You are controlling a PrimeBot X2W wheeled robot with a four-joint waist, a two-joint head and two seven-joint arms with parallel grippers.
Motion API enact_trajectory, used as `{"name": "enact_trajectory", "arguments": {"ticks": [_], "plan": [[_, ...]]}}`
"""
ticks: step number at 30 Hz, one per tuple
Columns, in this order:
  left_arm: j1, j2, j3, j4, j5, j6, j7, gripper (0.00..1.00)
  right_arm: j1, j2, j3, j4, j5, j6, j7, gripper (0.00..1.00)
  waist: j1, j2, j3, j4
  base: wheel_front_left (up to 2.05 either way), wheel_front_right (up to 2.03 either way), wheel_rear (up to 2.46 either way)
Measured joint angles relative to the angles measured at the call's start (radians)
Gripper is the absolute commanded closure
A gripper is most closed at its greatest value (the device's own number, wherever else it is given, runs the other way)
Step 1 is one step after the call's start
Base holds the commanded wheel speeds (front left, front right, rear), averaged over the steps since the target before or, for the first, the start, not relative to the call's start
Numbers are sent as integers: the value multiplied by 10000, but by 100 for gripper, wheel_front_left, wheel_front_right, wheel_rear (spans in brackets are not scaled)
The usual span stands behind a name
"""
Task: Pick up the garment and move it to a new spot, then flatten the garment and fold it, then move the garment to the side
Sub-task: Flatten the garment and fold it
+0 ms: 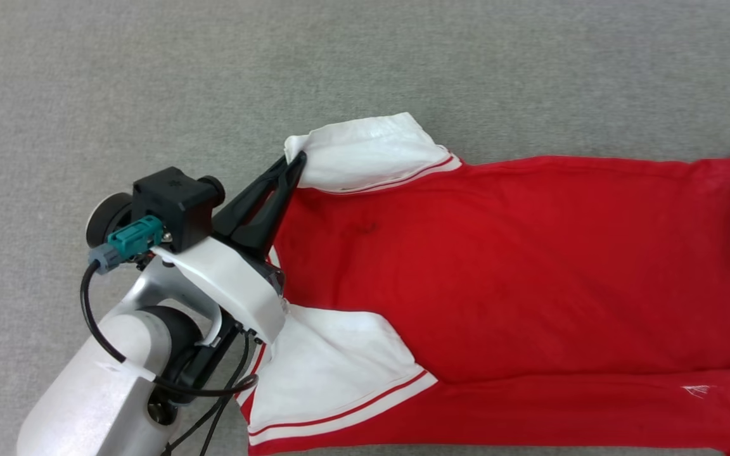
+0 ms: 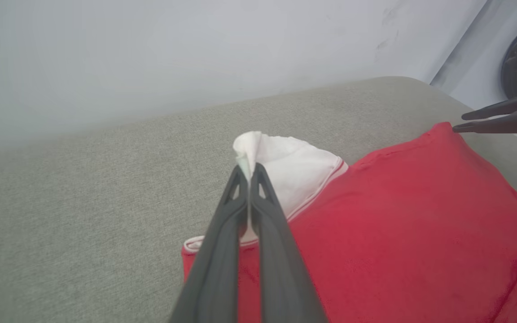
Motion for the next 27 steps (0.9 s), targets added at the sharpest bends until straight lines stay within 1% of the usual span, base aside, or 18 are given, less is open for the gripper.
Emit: {"name": "enact_trajectory", "arguments": {"ticks": [6, 12, 13, 14, 15, 17, 21, 27], "plan": [[20, -102, -242, -54, 25, -134, -81, 100, -148, -102, 374, 767, -73, 0, -50, 0, 0, 0, 214, 391, 0, 0, 0], [21, -167, -418, 59, -58, -280, -98, 100, -282, -84, 420, 1329, -98, 0, -341, 0, 0, 0, 290, 527, 0, 0, 0], [21, -180, -430, 86, -63, -309, -105, 100, -294, -75, 451, 1415, -96, 0, -364, 22, 0, 0, 300, 536, 0, 0, 0], [24, -186, -443, 117, -65, -318, -113, 100, -297, -56, 497, 1494, -94, 0, -366, 59, 0, 0, 311, 545, 0, 0, 0], [24, -186, -453, 159, -71, -320, -127, 100, -301, -48, 529, 1555, -94, 0, -407, 100, 0, 0, 322, 555, 0, 0, 0], [36, -178, -454, 242, -79, -324, -140, 100, -348, -35, 537, 1624, -151, 2, -683, 100, 0, 1, 330, 567, 0, 0, 0], [116, -163, -401, 451, -180, -330, -217, 100, -537, 219, 437, 1864, -234, 8, -1371, 100, 1, 0, 210, 561, 0, 0, 0], [443, 15, -157, 920, -416, -305, -441, 100, -559, 596, 134, 2123, -6, 6, -2395, 100, 0, 1, -293, 482, 0, 0, 0]]}}
